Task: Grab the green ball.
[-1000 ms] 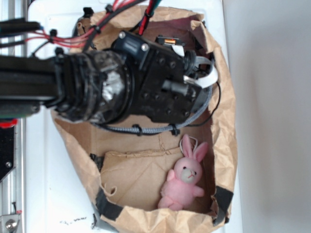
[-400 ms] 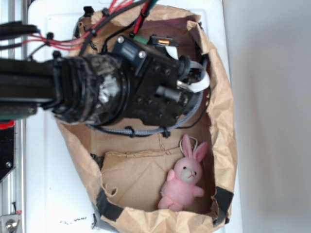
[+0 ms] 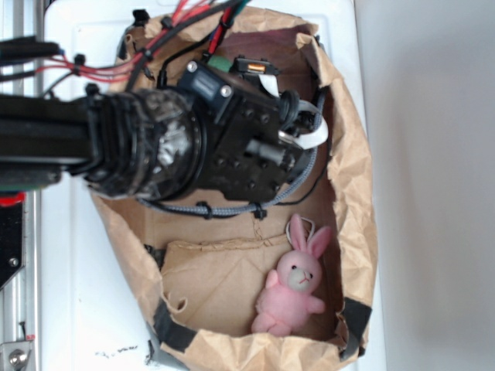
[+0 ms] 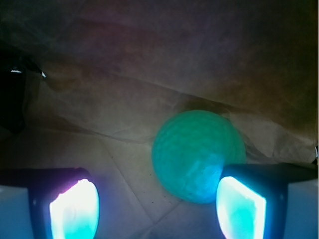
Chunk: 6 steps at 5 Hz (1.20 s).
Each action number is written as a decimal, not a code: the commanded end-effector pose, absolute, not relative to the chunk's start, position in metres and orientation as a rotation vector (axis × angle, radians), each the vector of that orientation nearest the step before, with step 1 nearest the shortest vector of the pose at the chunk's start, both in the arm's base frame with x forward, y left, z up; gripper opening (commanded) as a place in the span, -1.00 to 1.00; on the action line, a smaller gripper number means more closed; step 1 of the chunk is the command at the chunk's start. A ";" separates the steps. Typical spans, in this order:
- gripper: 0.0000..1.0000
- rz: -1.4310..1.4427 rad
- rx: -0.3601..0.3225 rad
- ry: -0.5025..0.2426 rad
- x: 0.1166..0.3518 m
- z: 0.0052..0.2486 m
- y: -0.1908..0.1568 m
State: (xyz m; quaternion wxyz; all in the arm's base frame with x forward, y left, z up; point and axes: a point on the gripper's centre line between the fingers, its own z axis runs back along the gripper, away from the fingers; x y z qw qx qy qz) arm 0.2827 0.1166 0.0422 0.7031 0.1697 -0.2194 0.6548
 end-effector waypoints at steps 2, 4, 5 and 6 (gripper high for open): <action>1.00 1.475 0.358 -0.535 0.285 0.055 0.124; 1.00 1.440 0.407 -0.505 0.272 0.050 0.123; 1.00 1.446 0.386 -0.461 0.265 0.058 0.119; 1.00 1.481 0.348 -0.408 0.260 0.068 0.118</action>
